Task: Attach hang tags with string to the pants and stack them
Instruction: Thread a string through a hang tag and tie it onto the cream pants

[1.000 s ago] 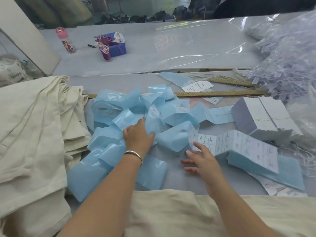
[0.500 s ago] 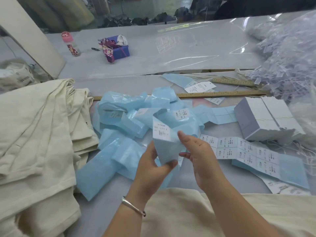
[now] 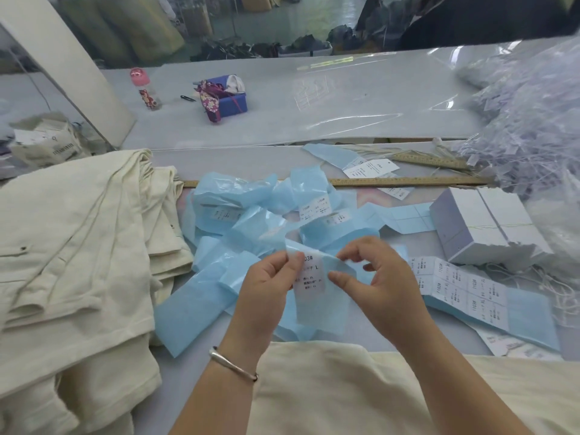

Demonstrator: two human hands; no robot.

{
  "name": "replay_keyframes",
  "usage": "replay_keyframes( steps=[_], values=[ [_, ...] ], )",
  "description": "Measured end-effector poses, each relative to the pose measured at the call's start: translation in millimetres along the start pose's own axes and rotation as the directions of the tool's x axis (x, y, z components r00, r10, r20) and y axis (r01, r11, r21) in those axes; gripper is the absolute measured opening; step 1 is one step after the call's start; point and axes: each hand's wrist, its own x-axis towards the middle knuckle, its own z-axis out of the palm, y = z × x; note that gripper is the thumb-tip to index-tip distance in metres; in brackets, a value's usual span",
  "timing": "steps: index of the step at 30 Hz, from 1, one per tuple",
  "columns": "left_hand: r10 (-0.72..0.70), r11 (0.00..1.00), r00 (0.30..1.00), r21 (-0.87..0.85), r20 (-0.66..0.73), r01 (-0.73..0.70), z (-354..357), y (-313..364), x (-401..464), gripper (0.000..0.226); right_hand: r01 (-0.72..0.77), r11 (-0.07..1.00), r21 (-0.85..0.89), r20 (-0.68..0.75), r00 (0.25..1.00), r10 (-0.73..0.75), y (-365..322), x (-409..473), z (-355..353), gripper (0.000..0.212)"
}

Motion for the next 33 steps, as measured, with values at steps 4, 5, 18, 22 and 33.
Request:
replay_keyframes(
  steps=[4, 5, 18, 22, 33],
  values=[
    [0.082, 0.993, 0.996, 0.083, 0.039, -0.085, 3, -1, -5, 0.022, 0.095, 0.994, -0.051, -0.042, 0.994, -0.097, -9, 0, -6, 0.043],
    [0.087, 0.992, 0.995, 0.085, 0.05, -0.091, 4, -2, -7, 0.021, 0.093, 0.993, -0.067, -0.025, 0.995, -0.095, -11, 1, -7, 0.038],
    [-0.016, 1.0, 0.998, 0.017, 0.061, 0.015, 11, 12, -13, 0.025, 0.131, 0.982, -0.136, -0.065, 0.988, -0.141, -20, -3, -4, 0.012],
    [-0.182, 0.983, 0.983, -0.037, -0.013, 0.181, 14, 19, -3, 0.02, 0.266, 0.938, -0.224, -0.047, 0.958, -0.282, -25, -8, -4, 0.015],
    [-0.17, 0.942, 0.911, 0.209, -0.375, 0.262, -16, 27, 44, 0.022, -0.209, 0.659, 0.723, 0.237, 0.97, 0.049, -27, -82, -69, 0.016]
  ],
)
